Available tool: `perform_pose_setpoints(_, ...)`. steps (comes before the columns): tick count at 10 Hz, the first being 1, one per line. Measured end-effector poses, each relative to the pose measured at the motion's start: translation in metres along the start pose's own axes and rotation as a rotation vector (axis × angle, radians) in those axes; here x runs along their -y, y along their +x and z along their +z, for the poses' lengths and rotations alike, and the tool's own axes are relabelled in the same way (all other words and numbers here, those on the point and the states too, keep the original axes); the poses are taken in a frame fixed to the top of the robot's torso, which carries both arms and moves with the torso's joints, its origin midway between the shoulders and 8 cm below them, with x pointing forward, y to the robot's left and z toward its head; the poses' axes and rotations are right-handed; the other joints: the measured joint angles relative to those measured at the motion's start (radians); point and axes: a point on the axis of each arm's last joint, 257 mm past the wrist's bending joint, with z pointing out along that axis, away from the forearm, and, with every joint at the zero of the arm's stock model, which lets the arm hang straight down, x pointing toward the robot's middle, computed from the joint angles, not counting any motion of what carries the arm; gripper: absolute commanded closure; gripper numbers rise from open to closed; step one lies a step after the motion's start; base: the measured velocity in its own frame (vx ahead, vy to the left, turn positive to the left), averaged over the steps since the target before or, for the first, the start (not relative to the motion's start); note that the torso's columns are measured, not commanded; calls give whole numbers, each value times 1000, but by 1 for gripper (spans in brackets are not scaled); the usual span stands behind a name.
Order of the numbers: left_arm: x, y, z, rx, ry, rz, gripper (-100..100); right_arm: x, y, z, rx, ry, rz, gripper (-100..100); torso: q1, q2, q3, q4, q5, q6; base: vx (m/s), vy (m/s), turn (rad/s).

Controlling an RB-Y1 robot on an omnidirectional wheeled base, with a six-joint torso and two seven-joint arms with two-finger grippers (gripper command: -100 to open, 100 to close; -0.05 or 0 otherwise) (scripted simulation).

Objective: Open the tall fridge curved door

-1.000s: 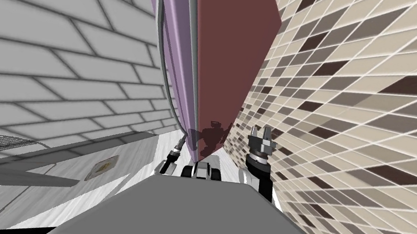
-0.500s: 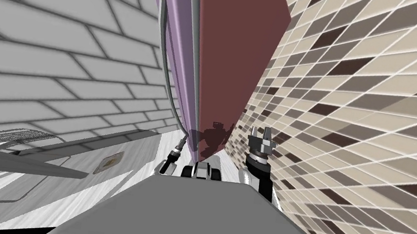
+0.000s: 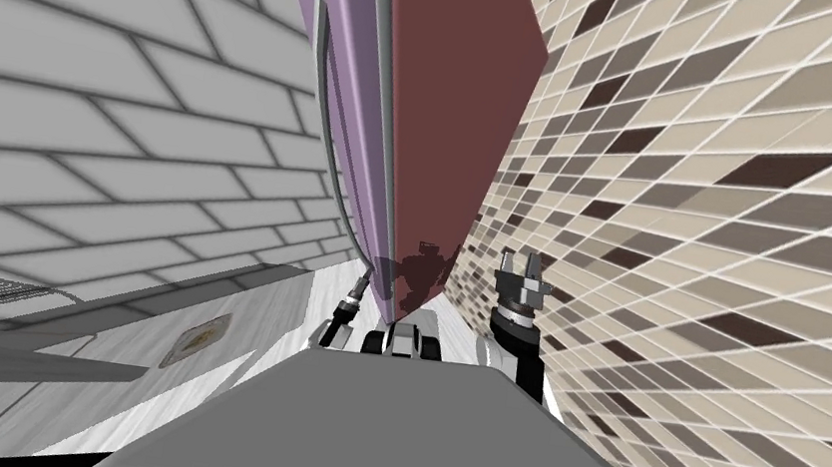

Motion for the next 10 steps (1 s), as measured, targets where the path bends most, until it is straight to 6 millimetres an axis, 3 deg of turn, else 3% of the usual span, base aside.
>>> perform_pose_setpoints(10, -16, -20, -11, 91, -50, 29, 100, 0, 0, 0, 0, 0, 0, 0, 0, 4, 2, 1, 0, -1, -36, 23, -111)
